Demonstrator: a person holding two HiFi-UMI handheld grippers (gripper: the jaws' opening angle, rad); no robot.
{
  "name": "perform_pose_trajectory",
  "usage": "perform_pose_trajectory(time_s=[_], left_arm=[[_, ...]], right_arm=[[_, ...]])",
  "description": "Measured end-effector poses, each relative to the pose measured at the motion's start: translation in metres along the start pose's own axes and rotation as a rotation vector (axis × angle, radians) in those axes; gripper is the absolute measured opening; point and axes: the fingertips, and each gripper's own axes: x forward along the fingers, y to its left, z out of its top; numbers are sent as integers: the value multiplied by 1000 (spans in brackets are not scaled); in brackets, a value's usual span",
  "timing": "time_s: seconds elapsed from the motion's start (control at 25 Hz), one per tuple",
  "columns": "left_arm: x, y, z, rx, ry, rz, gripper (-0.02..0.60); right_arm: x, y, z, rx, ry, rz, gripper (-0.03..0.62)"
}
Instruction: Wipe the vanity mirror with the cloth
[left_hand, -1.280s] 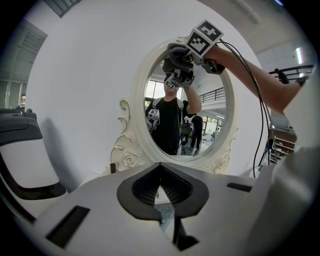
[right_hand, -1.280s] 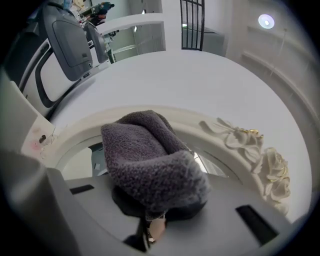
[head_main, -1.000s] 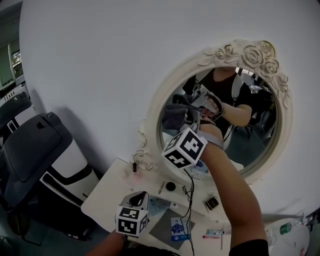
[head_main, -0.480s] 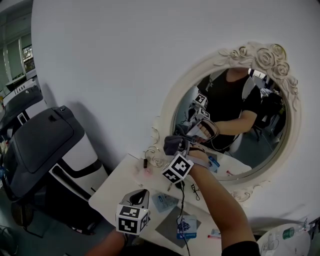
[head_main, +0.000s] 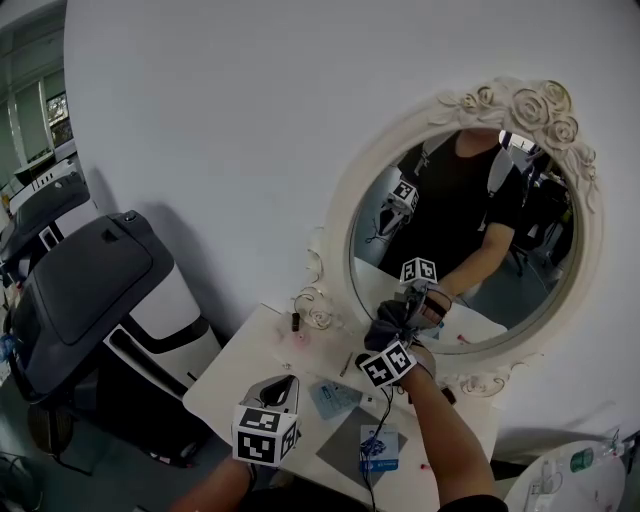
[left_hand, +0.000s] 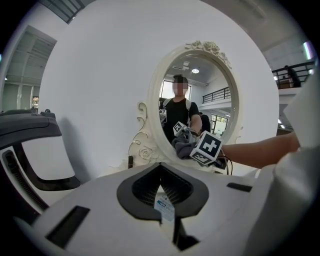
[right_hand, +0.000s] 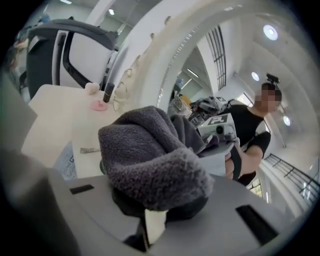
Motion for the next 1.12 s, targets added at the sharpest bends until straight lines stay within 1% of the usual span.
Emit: perform_pose_trajectory(time_s=[0.12,0.24,0.4,0.48,0.56,0.64,0.8,0.96,1.04,1.12], left_arm=[[6,-13,2,20,5,-34,3],[12,-29,7,41,0,-72,3],[18,-45,9,57,1,-112,3],[23,-53,9,66,7,-135,3],[28,-65,9,77,11,-162,3],[33,-79,11,91,11,-194,3],[39,-104,19,113,-3,-246,3],[42,-120,25,120,-17,-281,3],[43,-126,27,127,-24,-291,3],[45,-130,30,136,-34,-299,3]], right_arm=[[-2,-15,-39,103,42,-13,35],[-11,-35,-71,150,77,-58,36],[-35,-73,-109,214,97,-185,37],[-53,-91,-118,269,71,-241,37],[-77,-103,-117,331,10,-277,37],[-106,-112,-110,396,-79,-305,35],[-172,-116,-88,551,-318,-326,36],[-228,-102,-73,742,-575,-322,37],[-245,-88,-76,829,-659,-313,37],[-253,-69,-79,876,-702,-294,37]])
